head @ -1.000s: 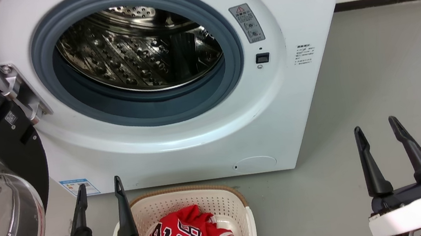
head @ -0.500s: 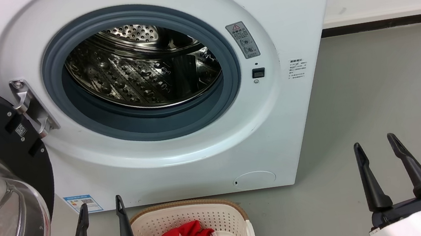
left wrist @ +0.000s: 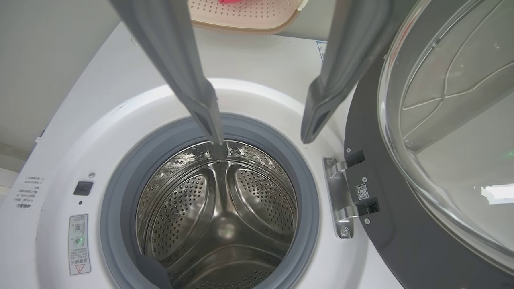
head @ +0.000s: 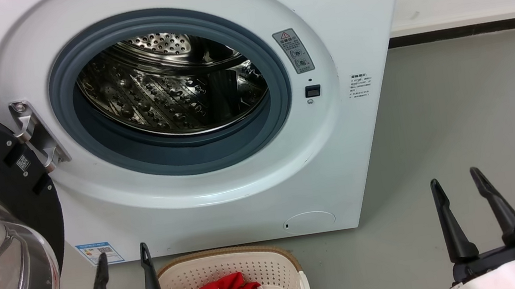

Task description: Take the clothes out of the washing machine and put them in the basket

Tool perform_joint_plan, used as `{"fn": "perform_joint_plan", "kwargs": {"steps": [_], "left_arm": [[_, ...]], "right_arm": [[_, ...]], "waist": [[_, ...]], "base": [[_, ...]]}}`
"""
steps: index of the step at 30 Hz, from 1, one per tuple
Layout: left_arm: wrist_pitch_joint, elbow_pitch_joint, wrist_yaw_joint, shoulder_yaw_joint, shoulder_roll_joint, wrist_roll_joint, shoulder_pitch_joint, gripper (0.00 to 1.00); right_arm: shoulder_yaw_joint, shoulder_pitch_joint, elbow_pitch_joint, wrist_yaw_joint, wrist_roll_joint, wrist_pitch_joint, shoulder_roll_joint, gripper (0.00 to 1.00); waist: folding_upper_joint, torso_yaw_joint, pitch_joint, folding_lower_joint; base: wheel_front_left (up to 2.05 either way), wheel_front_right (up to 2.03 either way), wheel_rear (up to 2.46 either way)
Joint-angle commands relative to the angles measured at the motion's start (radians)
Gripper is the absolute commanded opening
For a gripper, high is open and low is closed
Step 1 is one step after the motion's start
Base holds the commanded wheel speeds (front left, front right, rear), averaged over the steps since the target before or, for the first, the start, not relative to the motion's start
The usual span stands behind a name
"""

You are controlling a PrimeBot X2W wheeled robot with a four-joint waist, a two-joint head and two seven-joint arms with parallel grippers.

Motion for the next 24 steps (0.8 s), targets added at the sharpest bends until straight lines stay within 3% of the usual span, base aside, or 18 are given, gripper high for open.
{"fn": "perform_joint_plan", "kwargs": {"steps": [1,5,24], "left_arm": [[0.0,0.0,0.0,0.001,0.0,0.0,0.0,0.0],[0.007,0.041,-0.002,0.0,-0.001,-0.007,0.007,0.0],[0.098,0.078,-0.055,0.03,-0.001,-0.381,-0.047,0.0]], "right_arm": [[0.001,0.0,0.0,0.0,0.001,0.0,0.0,0.0],[0.003,0.008,0.035,0.0,0.009,0.002,0.0,0.0],[-0.002,-0.045,0.093,0.0,0.413,0.069,-0.024,0.0]], "waist": [[-0.0001,0.0,0.0,0.0],[-0.0001,0.0,0.0,0.0],[-0.0001,0.004,-0.001,0.0]], "base": [[0.0,0.0,0.0],[0.0,0.0,0.0],[0.0,0.0,0.0]]}}
